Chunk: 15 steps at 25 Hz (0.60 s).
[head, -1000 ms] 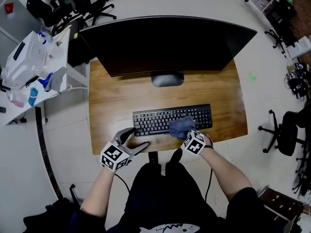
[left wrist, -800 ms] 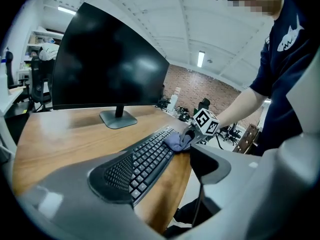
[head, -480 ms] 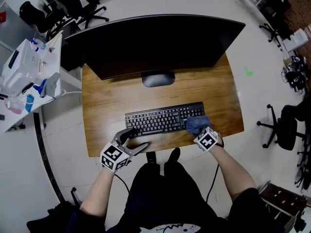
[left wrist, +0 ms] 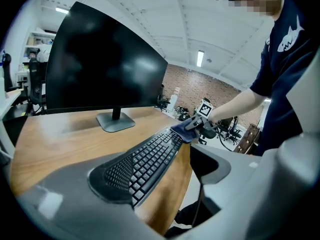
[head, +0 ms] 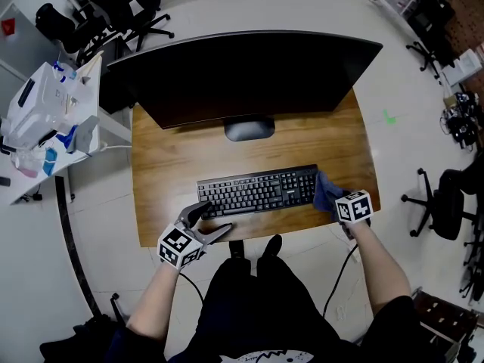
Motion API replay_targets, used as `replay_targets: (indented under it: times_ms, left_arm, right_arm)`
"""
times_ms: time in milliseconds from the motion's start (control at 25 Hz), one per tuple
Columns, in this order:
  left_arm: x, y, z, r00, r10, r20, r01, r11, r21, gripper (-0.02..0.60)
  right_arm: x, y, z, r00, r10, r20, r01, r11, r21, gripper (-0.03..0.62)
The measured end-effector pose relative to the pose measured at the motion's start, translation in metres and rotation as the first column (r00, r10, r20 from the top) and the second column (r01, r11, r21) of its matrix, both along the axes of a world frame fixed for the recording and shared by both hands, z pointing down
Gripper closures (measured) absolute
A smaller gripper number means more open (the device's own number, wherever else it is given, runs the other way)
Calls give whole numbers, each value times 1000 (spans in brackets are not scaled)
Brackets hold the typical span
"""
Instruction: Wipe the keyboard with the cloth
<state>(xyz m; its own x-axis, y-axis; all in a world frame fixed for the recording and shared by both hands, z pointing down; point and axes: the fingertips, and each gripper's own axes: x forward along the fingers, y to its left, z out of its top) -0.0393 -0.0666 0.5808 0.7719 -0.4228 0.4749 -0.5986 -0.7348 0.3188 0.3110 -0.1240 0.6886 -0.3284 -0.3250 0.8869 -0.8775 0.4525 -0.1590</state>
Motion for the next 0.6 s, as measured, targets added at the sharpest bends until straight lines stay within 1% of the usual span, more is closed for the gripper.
replay_targets:
  times_ms: [120, 240, 360, 480, 600]
  left_arm:
    - [-6, -1, 0, 1000, -17, 1, 17, 1000, -2, 233]
    - [-11, -1, 1, 1000, -27, 3, 27, 1000, -5, 233]
    - [-15, -1, 3, 999, -34, 5, 34, 999, -9, 233]
    - [-15, -2, 5, 999, -34, 4, 34, 999, -11, 233]
    - [-15, -2, 5, 999, -33, 3, 33, 999, -14, 233]
  right_arm:
    - [24, -29, -23, 997, 75, -11, -74, 996, 49, 530]
    - [41, -59, -49, 991, 136, -13, -133, 985, 111, 530]
    - [45, -80, -64, 988, 152, -21, -147, 979, 140, 530]
    - [38, -84, -53, 991, 129, -46, -123, 985, 122, 530]
    - [18, -74, -20, 992, 117, -35, -115, 992, 57, 530]
